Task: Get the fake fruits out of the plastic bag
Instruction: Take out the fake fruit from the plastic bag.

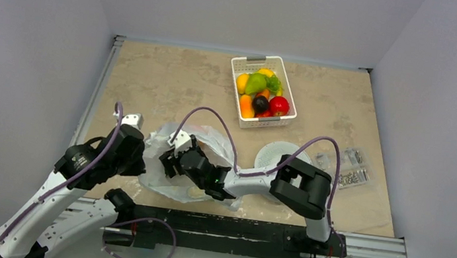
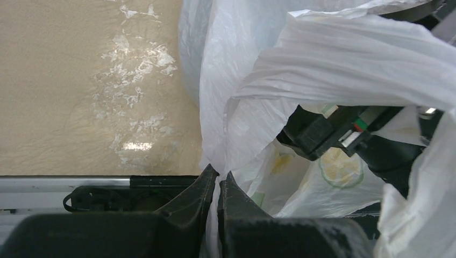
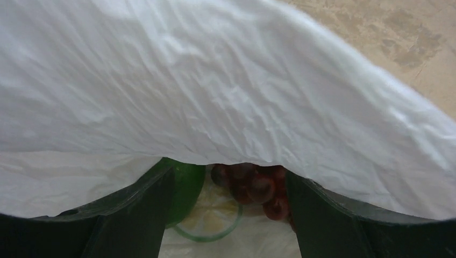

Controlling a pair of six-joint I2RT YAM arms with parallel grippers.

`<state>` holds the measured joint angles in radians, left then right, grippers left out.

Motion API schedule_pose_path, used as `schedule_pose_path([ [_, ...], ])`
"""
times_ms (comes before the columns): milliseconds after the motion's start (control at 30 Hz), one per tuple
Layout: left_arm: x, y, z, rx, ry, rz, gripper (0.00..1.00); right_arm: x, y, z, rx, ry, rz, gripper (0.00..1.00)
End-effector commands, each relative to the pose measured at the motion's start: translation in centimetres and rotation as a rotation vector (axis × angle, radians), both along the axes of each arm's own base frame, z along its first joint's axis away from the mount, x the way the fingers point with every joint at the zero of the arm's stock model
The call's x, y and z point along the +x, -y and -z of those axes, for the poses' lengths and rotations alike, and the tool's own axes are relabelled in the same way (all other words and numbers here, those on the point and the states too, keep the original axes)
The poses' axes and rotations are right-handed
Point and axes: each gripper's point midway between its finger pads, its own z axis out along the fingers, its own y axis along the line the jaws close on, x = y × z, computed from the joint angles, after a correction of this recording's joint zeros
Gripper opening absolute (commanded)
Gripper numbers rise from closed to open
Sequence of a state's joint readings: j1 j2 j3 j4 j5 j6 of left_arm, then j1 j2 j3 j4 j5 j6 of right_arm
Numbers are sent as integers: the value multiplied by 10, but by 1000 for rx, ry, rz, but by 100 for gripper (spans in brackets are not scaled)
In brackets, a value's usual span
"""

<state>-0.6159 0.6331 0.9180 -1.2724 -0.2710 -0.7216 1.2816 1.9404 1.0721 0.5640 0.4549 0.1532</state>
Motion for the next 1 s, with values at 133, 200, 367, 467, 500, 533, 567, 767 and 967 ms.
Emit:
schedule_pose_path([
  [133, 5, -1, -1, 15, 7, -27, 0, 4, -9, 25, -29, -14, -2, 72],
  [200, 5, 0, 1, 19, -4, -19, 0, 3, -7, 33, -46, -31, -1, 68],
  [367, 5, 0, 2, 34, -16, -21, 0, -6, -1, 34, -47, -38, -29, 61],
  [467, 4, -1, 0, 29, -4, -20, 0, -3, -4, 37, -55, -32, -20, 56],
  [500, 4, -1, 0, 24, 2, -18, 0, -2, -6, 39, -61, -29, -21, 53],
  [533, 4, -1, -1, 19, 8, -17, 0, -1, -7, 43, -74, -24, -23, 49],
  [567, 3, -1, -2, 14, 16, -14, 0, -1, -8, 44, -83, -16, -27, 45],
  [767, 2, -1, -4, 3, 32, -12, 0, -7, -12, 36, -57, -24, -70, 13],
  [967, 2, 0, -5, -5, 39, -9, 0, -10, -5, 4, 0, -17, -71, 10],
])
